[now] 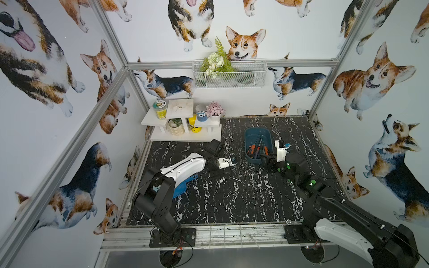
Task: Put the screwdriver on the desktop into the storage box
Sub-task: Pick up the screwdriver from the center of the board, then place the screwdriver in the storage box.
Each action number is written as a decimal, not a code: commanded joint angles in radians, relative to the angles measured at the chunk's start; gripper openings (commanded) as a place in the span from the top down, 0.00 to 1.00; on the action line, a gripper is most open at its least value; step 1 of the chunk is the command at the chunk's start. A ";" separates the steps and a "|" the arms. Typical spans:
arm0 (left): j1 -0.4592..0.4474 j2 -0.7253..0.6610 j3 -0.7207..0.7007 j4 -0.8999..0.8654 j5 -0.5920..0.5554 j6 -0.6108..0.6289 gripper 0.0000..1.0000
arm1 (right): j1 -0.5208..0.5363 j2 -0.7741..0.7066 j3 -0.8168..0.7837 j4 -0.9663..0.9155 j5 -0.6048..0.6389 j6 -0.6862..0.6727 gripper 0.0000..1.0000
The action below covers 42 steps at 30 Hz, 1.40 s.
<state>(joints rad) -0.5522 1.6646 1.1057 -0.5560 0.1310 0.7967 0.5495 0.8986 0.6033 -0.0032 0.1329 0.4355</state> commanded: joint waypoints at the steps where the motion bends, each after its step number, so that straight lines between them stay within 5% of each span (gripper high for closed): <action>1: -0.028 0.035 0.010 -0.013 -0.004 0.068 0.19 | 0.001 -0.027 -0.019 -0.023 0.029 0.025 0.31; 11: -0.063 0.171 0.082 -0.017 -0.047 0.086 0.27 | 0.001 -0.041 -0.009 -0.052 0.017 -0.004 0.31; 24: -0.063 0.294 0.186 -0.129 -0.019 0.072 0.83 | -0.002 -0.040 0.013 -0.056 0.042 -0.037 0.31; 30: -0.058 0.189 0.247 -0.120 0.106 -0.054 0.91 | -0.002 -0.020 0.039 -0.089 0.083 -0.045 0.31; 34: -0.059 0.082 0.291 0.040 0.198 -0.308 0.94 | -0.002 -0.033 0.043 -0.102 0.158 -0.030 0.31; 35: -0.060 0.064 0.292 0.134 0.196 -0.449 1.00 | -0.002 -0.037 0.043 -0.109 0.196 -0.016 0.31; 39: -0.061 0.061 0.295 0.423 0.110 -1.033 1.00 | -0.002 -0.051 0.042 -0.140 0.297 0.024 0.31; 42: -0.077 0.130 0.353 0.481 0.106 -1.328 1.00 | -0.002 -0.059 0.051 -0.161 0.319 0.028 0.31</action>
<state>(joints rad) -0.6186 1.7508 1.4170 -0.2543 0.2523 -0.0666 0.5488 0.8478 0.6418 -0.1352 0.3775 0.4385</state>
